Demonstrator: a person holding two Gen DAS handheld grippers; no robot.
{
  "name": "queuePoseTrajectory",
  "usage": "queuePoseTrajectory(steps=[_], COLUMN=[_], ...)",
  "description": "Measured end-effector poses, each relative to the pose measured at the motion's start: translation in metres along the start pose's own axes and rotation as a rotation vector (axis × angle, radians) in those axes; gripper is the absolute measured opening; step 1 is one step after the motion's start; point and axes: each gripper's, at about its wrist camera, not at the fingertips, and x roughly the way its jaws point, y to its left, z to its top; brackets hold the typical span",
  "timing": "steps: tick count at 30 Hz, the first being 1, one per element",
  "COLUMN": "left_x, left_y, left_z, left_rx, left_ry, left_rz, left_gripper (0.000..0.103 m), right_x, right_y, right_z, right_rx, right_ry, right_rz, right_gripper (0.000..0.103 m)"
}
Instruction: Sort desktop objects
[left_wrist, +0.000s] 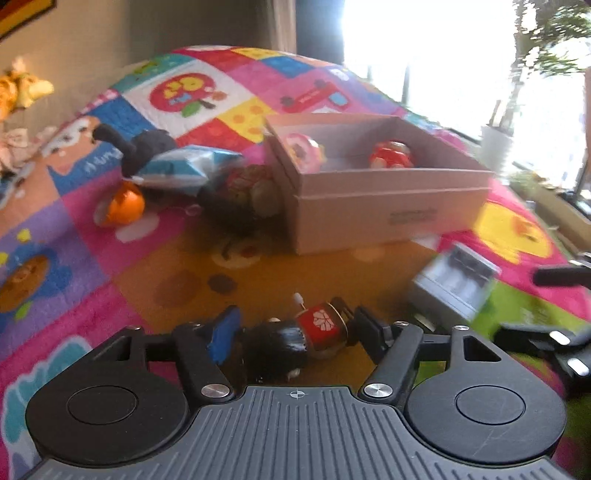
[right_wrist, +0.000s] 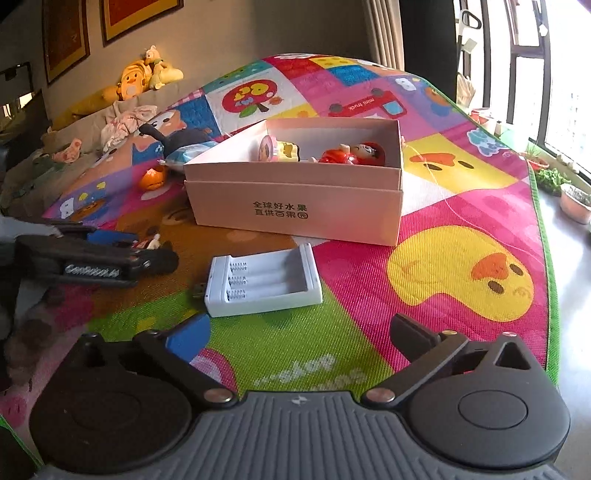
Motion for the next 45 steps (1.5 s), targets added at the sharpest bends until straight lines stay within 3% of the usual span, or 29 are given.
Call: queuePoseTrajectory(steps=[3, 5, 8, 10, 13, 20, 26, 28, 30, 33, 36, 38, 40, 42, 45], left_x=[-0.02, -0.035, -0.05, -0.055, -0.06, -0.069, -0.066, -0.063, -0.06, -0.055, -0.05, -0.051, -0.055, -0.068, -0.085], left_y=[0.001, 0.001, 0.006, 0.015, 0.03, 0.032, 0.029, 0.03, 0.03, 0.028, 0.024, 0.021, 0.018, 0.012, -0.001], left_z=[-0.011, -0.021, -0.031, -0.034, -0.036, -0.041, -0.043, -0.042, -0.041, -0.04, -0.04, -0.04, -0.033, -0.017, 0.022], left_rx=[0.025, 0.07, 0.089, 0.061, 0.024, 0.036, 0.028, 0.023, 0.016, 0.007, 0.015, 0.03, 0.045, 0.083, 0.143], left_ry=[0.021, 0.03, 0.036, 0.04, 0.039, 0.032, 0.033, 0.034, 0.033, 0.039, 0.049, 0.042, 0.023, -0.049, -0.19], left_rz=[-0.114, -0.14, -0.093, -0.03, 0.038, -0.025, -0.026, -0.022, -0.016, 0.005, 0.026, 0.038, 0.038, 0.031, 0.038], left_gripper=[0.073, 0.073, 0.079, 0.087, 0.092, 0.097, 0.098, 0.098, 0.098, 0.096, 0.074, 0.072, 0.071, 0.071, 0.071], right_x=[0.0, 0.0, 0.001, 0.002, 0.005, 0.026, 0.054, 0.053, 0.047, 0.037, 0.024, 0.013, 0.003, -0.015, -0.058], right_y=[0.001, 0.002, 0.004, 0.006, 0.015, 0.034, 0.042, 0.046, 0.047, 0.048, 0.049, 0.048, 0.045, 0.038, 0.025], right_z=[0.0, 0.0, 0.001, 0.002, 0.005, 0.027, 0.038, 0.036, 0.034, 0.032, 0.029, 0.028, 0.031, 0.043, 0.075], right_rx=[-0.002, -0.004, -0.015, -0.025, -0.074, -0.16, -0.159, -0.173, -0.185, -0.189, -0.218, -0.223, -0.219, -0.2, -0.156], right_ry=[-0.001, 0.003, 0.01, 0.015, 0.025, 0.053, 0.125, 0.112, 0.107, 0.113, 0.109, 0.103, 0.095, 0.057, -0.097], right_rz=[-0.001, -0.002, -0.005, -0.01, -0.01, -0.007, 0.028, 0.021, 0.024, 0.045, 0.046, 0.056, 0.069, 0.087, 0.097], right_gripper=[0.103, 0.103, 0.103, 0.103, 0.103, 0.103, 0.103, 0.102, 0.091, 0.091, 0.091, 0.091, 0.091, 0.091, 0.091])
